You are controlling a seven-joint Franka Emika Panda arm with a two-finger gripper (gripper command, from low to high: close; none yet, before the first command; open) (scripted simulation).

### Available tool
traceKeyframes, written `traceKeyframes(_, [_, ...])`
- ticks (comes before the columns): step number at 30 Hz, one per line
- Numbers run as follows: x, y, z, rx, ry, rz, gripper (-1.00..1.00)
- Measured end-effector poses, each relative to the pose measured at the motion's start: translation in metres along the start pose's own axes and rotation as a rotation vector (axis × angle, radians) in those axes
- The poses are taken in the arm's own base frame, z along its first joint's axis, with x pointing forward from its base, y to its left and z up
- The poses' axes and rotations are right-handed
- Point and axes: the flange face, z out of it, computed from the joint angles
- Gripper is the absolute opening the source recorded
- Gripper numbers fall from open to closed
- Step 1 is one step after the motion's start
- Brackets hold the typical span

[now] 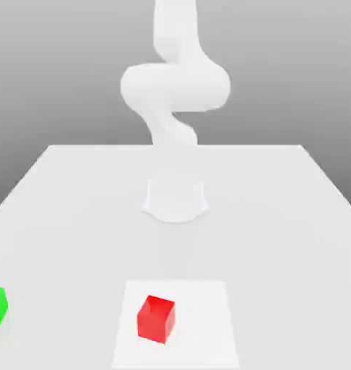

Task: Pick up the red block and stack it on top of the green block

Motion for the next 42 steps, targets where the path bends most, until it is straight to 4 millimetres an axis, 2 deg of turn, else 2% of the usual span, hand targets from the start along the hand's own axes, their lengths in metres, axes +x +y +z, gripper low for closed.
traceKeyframes(6, [-0.018, 0.031, 0.134, -0.169, -0.111, 0.075, 0.0])
traceKeyframes(12, [-0.057, 0.087, 0.245, -0.329, -0.22, 0.151, 0.0])
traceKeyframes(17, [-0.103, 0.147, 0.318, -0.461, -0.314, 0.218, 0.0])
traceKeyframes(22, [-0.157, 0.209, 0.37, -0.578, -0.401, 0.282, 0.0])
traceKeyframes(27, [-0.186, 0.24, 0.413, -0.592, -0.411, 0.288, 0.0])
traceKeyframes(28, [-0.19, 0.244, 0.418, -0.592, -0.412, 0.288, -1.0])
traceKeyframes(35, [-0.19, 0.244, 0.418, -0.592, -0.411, 0.288, -1.0])
traceKeyframes(40, [-0.167, 0.22, 0.382, -0.592, -0.411, 0.288, -1.0])
traceKeyframes(41, [-0.159, 0.219, 0.376, -0.595, -0.407, 0.303, -1.0])
traceKeyframes(42, [-0.142, 0.228, 0.375, -0.606, -0.394, 0.351, -1.0])
